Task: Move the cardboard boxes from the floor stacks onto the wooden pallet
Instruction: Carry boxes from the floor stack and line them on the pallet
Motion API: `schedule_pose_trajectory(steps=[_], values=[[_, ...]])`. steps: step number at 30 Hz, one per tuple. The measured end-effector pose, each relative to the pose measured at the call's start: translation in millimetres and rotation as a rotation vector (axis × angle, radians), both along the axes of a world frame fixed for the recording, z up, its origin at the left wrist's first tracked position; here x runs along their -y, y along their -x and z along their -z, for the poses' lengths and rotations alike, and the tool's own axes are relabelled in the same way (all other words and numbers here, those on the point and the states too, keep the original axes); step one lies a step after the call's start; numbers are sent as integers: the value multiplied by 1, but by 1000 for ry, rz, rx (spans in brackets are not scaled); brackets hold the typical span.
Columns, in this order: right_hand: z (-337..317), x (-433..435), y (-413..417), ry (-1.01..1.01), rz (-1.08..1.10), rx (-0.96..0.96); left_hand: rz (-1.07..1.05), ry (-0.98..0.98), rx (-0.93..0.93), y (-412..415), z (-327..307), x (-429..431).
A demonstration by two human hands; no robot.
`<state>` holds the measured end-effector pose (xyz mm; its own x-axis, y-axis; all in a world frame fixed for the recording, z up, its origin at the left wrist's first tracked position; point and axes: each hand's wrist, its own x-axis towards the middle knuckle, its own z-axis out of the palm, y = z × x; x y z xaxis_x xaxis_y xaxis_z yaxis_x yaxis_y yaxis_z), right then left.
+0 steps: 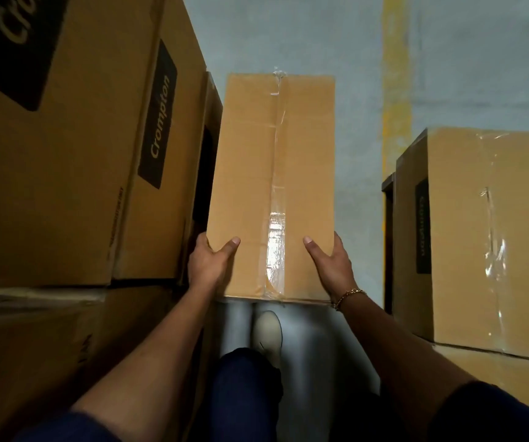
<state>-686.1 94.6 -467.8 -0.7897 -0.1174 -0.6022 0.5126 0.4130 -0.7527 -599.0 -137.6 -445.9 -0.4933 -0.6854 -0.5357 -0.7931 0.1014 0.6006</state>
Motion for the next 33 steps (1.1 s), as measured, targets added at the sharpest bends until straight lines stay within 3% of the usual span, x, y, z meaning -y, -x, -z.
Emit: schedule_pose_trajectory(steps=[10, 20, 26, 33], values=[[-174, -76, -5, -11, 49, -86, 108, 33, -113, -11, -169, -71], [-362, -217, -97, -7, 90, -135, 152, 27, -242, -103, -339, -203], [-414, -292, -161, 16, 147, -164, 216, 49, -238, -158, -389, -275], [-427, -373, -254, 35, 168, -192, 268, 98, -209, -240, -410, -354]])
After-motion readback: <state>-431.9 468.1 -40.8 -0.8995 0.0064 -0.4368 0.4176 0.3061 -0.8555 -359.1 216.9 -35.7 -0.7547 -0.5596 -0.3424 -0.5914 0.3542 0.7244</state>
